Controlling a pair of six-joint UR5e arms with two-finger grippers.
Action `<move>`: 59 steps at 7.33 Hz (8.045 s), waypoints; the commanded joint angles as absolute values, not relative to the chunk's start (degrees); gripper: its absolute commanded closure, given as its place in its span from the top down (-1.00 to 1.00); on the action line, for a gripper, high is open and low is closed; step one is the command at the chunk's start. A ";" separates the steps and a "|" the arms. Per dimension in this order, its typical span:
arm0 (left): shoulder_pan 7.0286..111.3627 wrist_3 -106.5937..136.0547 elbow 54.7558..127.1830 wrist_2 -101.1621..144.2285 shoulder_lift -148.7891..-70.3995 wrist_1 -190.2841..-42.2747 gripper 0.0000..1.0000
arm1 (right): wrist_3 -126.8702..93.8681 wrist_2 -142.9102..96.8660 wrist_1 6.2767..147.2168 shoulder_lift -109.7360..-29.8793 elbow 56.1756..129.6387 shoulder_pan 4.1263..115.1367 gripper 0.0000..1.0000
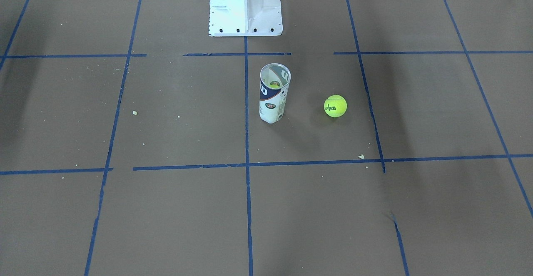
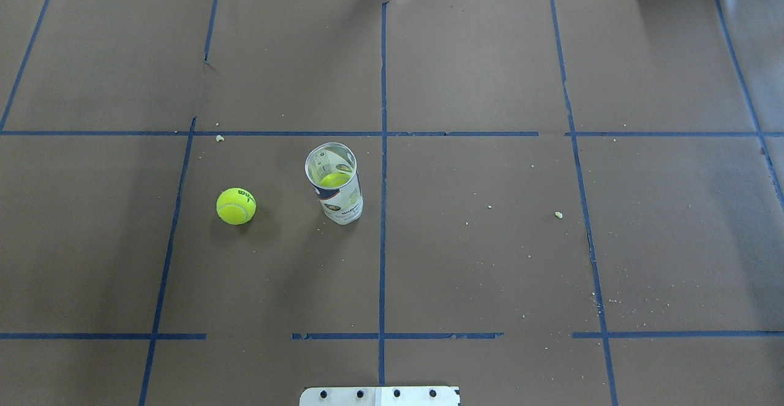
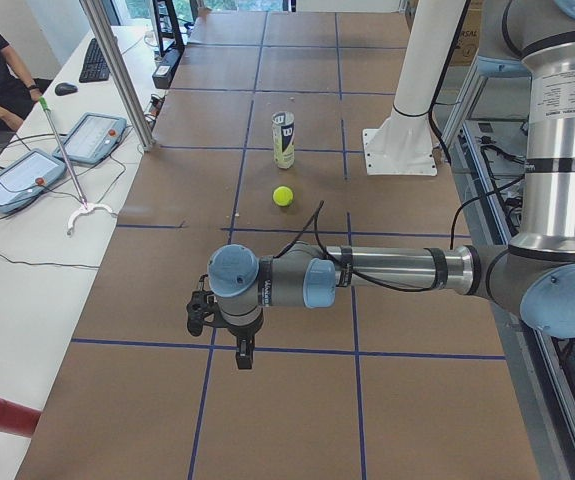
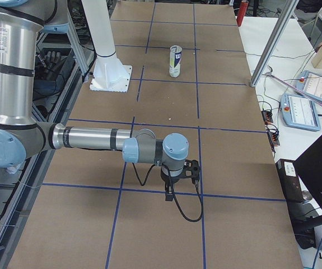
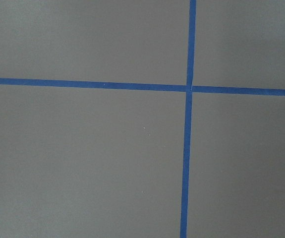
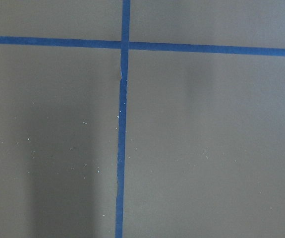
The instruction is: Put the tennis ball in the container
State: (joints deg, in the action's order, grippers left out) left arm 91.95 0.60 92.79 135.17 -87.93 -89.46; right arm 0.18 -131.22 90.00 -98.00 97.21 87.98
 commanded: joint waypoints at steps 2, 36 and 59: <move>91.93 0.53 93.77 134.83 -88.59 -89.12 1.00 | 0.18 -131.22 90.00 -98.00 97.21 87.98 1.00; 36.21 63.46 98.61 115.93 -111.80 -101.16 0.33 | 0.18 -131.22 90.00 -98.00 97.21 87.98 1.00; 41.22 70.05 103.98 121.11 -141.42 -65.65 -0.83 | 0.18 -131.22 90.00 -98.00 97.21 87.98 1.00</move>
